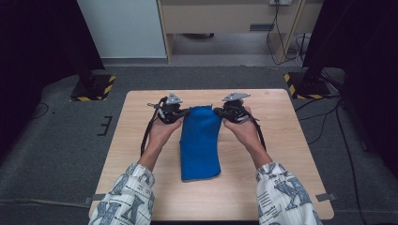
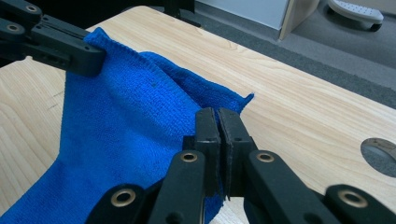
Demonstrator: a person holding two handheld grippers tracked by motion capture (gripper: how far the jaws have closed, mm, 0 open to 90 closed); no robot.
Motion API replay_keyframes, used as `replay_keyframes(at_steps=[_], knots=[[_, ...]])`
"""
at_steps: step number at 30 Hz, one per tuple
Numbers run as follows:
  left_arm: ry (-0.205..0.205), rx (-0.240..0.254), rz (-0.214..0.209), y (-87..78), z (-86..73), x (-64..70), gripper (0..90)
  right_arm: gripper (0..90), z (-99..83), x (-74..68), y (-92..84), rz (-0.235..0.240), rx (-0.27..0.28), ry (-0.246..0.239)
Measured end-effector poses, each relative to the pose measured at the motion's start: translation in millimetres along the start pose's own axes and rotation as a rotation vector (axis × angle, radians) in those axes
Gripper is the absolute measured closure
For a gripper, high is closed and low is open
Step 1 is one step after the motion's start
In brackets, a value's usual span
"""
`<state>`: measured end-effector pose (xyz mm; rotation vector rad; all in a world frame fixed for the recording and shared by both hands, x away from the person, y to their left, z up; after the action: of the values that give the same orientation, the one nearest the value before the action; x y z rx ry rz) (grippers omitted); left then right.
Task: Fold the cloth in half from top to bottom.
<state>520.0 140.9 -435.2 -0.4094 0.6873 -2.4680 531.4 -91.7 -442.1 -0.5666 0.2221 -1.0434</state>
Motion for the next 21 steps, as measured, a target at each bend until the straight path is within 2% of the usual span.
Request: replay_keyframes(at_steps=[5,9,21], knots=[[0.014,0.010,-0.011,0.3,0.9,3.7,86.8,87.7,-2.1,-1.4,0.2,0.002,-0.002,-0.002],[0.033,-0.008,-0.023,1.4,-1.1,9.7,86.9,87.6,-9.5,0.7,-2.7,0.007,-0.007,0.011],[0.068,-0.003,-0.073,-4.3,-15.6,33.1,86.9,87.5,-32.1,-6.0,-18.7,0.037,0.007,0.004]])
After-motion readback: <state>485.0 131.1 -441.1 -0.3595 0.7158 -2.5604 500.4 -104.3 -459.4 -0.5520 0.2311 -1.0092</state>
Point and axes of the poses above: each handheld gripper's, and its own axes: y roughly forward along the jaws, z roughly out of its top, x roughly to its right, the point moved 2 cm from there along y, roughly forward along the jaws, and after that the axes turned 14 degrees about -z, right-handed, at the moved point
